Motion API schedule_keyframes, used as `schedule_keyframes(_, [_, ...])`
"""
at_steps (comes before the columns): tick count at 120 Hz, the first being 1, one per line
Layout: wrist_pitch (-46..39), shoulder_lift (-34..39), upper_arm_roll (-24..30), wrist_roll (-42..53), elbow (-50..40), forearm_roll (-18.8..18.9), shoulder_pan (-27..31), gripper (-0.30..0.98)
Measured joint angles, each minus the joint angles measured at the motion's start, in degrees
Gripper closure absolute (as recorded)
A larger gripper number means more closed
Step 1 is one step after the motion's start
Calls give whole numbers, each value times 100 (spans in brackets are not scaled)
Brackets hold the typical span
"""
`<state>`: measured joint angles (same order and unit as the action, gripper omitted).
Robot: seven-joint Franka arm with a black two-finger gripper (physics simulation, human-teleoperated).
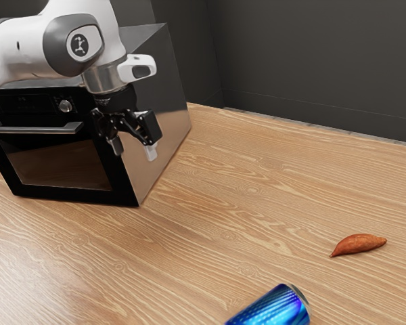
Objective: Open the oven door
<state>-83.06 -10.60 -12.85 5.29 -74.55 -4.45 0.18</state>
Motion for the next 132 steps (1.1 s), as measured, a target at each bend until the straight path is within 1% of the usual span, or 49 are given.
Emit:
schedule_keyframes(30, [-20,-12,-19,296,16,-9,8,0])
schedule_keyframes(40, [-13,120,-48,371,110,-12,8,0])
schedule_keyframes(44, [-11,354,-52,404,215,0,-19,0])
schedule_keyframes(48, [-33,966,-1,502,274,88,-67,0])
schedule_keyframes(50, [-39,1321,105,588,238,192,-39,0])
schedule_keyframes(53, [-4,1682,303,730,187,511,44,0])
schedule_keyframes(56, [59,1886,379,868,151,815,-43,0])
schedule_keyframes(60, [111,2054,322,1060,-52,1216,-207,0])
schedule_keyframes(64, [54,2304,277,1269,-592,1684,-362,0])
schedule_keyframes(69, [-198,2866,251,1516,-1699,2253,-544,0])
schedule_keyframes(76, [-649,3559,173,1803,-2959,2958,-573,0])
schedule_keyframes(81, [-921,3841,-68,1960,-3408,3370,-548,0])
schedule_keyframes(86, [-1143,3962,-340,2110,-3522,3657,-571,0])
schedule_keyframes(92, [-1374,4022,-653,2293,-3555,3893,-645,0])
schedule_keyframes(102, [-1756,4061,-1415,2663,-3603,4127,-1215,0])
schedule_keyframes(110, [-2042,4128,-1685,2959,-3839,4257,-1470,0])
schedule_keyframes(114, [-2214,4156,-1782,3127,-3965,4295,-1541,0])
schedule_keyframes(125, [-2574,4300,-2605,3614,-4038,4304,-2370,0])
schedule_keyframes(132, [-2760,4354,-2828,3915,-4045,4245,-2598,0])
